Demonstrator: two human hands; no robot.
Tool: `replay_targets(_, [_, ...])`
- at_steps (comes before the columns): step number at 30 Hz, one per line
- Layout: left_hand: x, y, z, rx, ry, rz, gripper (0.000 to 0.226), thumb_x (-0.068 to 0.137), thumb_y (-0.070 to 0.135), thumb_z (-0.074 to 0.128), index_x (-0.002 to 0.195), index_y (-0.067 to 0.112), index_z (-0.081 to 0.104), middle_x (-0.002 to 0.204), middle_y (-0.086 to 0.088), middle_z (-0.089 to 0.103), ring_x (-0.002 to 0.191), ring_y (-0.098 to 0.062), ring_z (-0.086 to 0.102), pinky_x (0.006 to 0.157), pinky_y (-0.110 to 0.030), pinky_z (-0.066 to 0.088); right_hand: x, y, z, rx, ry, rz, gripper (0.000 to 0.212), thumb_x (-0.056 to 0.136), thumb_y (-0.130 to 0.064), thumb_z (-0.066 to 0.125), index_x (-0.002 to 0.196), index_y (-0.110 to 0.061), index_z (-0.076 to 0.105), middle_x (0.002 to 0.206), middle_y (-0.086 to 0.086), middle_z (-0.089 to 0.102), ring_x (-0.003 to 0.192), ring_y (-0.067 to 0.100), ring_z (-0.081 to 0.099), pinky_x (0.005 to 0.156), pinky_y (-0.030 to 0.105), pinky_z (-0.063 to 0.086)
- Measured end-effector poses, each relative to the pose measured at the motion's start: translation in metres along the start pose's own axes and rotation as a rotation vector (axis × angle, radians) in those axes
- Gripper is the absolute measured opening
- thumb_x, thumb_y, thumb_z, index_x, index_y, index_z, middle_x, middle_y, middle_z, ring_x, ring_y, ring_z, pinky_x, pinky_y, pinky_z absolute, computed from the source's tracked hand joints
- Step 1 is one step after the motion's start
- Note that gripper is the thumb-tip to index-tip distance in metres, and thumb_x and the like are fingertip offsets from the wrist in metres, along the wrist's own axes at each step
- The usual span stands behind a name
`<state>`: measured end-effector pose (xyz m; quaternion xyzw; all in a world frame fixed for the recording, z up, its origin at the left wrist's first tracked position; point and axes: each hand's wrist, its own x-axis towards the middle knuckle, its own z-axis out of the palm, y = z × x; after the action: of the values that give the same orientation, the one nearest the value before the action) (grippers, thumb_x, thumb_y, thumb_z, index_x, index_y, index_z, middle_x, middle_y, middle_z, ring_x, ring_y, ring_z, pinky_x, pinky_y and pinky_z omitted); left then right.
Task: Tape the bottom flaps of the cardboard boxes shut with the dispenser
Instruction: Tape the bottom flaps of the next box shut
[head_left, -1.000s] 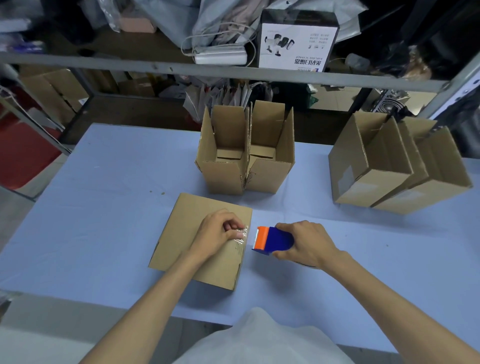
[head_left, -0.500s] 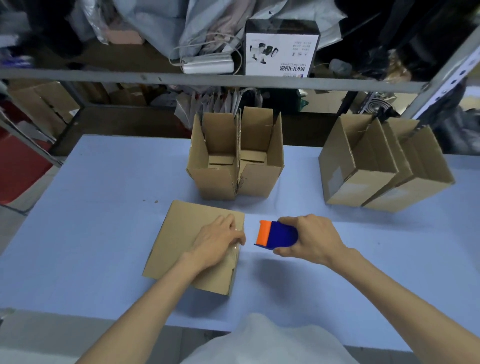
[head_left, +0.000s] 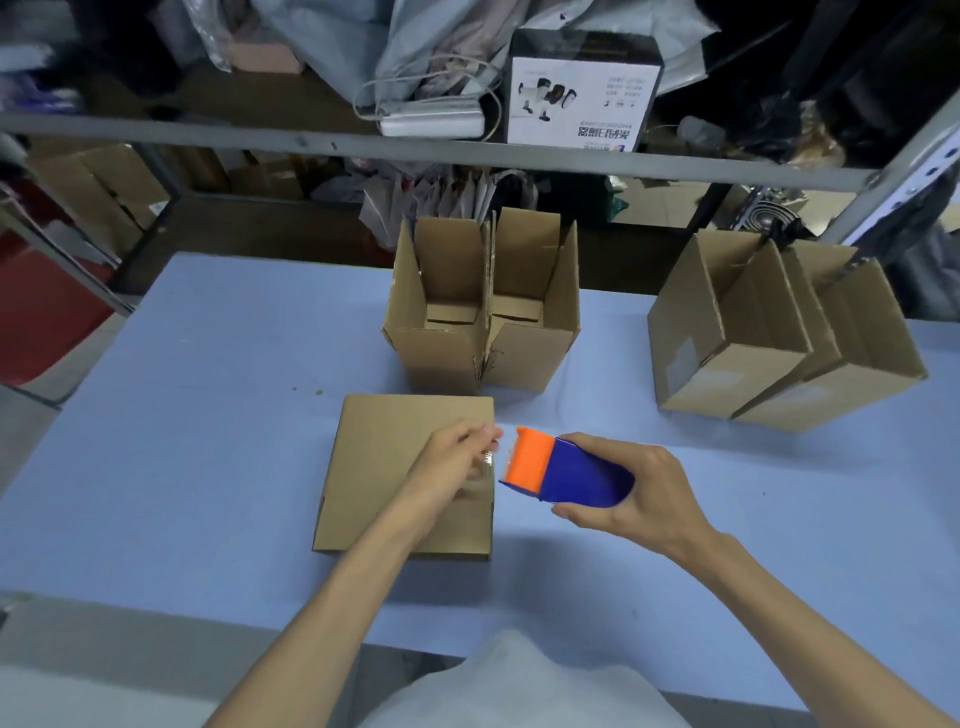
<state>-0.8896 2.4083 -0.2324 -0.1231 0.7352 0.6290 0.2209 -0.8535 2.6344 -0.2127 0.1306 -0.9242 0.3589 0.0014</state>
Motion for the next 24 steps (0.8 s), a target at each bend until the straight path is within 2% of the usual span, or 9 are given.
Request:
replay_targets(2, [-0.009,0.004,-0.003,-0.273,-0.137,-0.156,0.028,0.099,0.032,0.05,0.096,0.012,0.069,0.091,-0.006,0.071,0.085,-0.017,0.067,0.079,-0.03,0.054,-0.001,-0.006,0.003,0.03,0.008,-0.034,0.065,0.058,-0.051,0.086,0.116,-0.034,0.064,0.1,-0.019,0.069,0.084,0.005,0.064,0.066,0.023,0.055])
replay_targets(4, [-0.013,0.006,-0.007,-0.44,-0.182,-0.175,0.026,0.097,0.027,0.052,0.095,0.007,0.069,0.088,-0.008,0.069,0.083,-0.018,0.066,0.078,-0.032,0.055,-0.001,-0.011,0.005,0.081,0.011,-0.044,0.069,0.058,-0.053,0.085,0.119,-0.029,0.063,0.106,-0.017,0.068,0.09,0.004,0.064,0.069,0.019,0.055])
replay_targets(6, [-0.017,0.007,-0.01,-0.49,-0.206,-0.15,0.022,0.097,0.023,0.053,0.098,0.006,0.068,0.091,-0.008,0.067,0.085,-0.016,0.064,0.074,-0.029,0.054,0.001,-0.015,0.005,0.132,0.007,-0.042,0.072,0.058,-0.051,0.083,0.122,-0.026,0.061,0.111,-0.013,0.067,0.096,0.006,0.064,0.071,0.019,0.056])
replay_targets(10, [-0.018,0.012,-0.014,-0.301,-0.18,-0.11,0.02,0.097,0.016,0.055,0.109,0.005,0.065,0.099,-0.01,0.068,0.089,-0.016,0.065,0.073,-0.024,0.055,0.008,-0.022,0.003,0.111,-0.017,-0.084,0.073,0.058,-0.049,0.085,0.123,-0.026,0.061,0.111,-0.013,0.068,0.095,0.006,0.064,0.07,0.023,0.057])
replay_targets(15, [-0.016,0.014,-0.014,-0.171,-0.098,-0.125,0.012,0.095,0.003,0.055,0.104,0.001,0.063,0.095,-0.014,0.066,0.081,-0.016,0.065,0.065,-0.019,0.056,0.01,-0.025,0.003,0.113,-0.019,-0.115,0.071,0.058,-0.053,0.083,0.121,-0.026,0.062,0.108,-0.012,0.069,0.092,0.009,0.066,0.069,0.026,0.058])
replay_targets(19, [-0.014,0.017,-0.016,-0.147,-0.055,-0.122,0.01,0.092,0.005,0.062,0.083,0.008,0.067,0.08,-0.004,0.067,0.068,-0.009,0.065,0.058,-0.017,0.054,0.014,-0.022,0.0,0.079,-0.034,-0.125,0.069,0.059,-0.054,0.083,0.12,-0.03,0.063,0.105,-0.016,0.069,0.089,0.006,0.065,0.068,0.022,0.056])
replay_targets(24, [-0.01,0.014,-0.012,0.131,0.16,-0.074,0.021,0.085,0.002,0.062,0.069,0.016,0.068,0.083,-0.006,0.07,0.072,-0.017,0.064,0.069,-0.029,0.058,0.018,-0.017,0.003,0.035,-0.07,-0.115,0.069,0.058,-0.056,0.081,0.119,-0.033,0.061,0.104,-0.017,0.068,0.086,0.006,0.064,0.066,0.017,0.054])
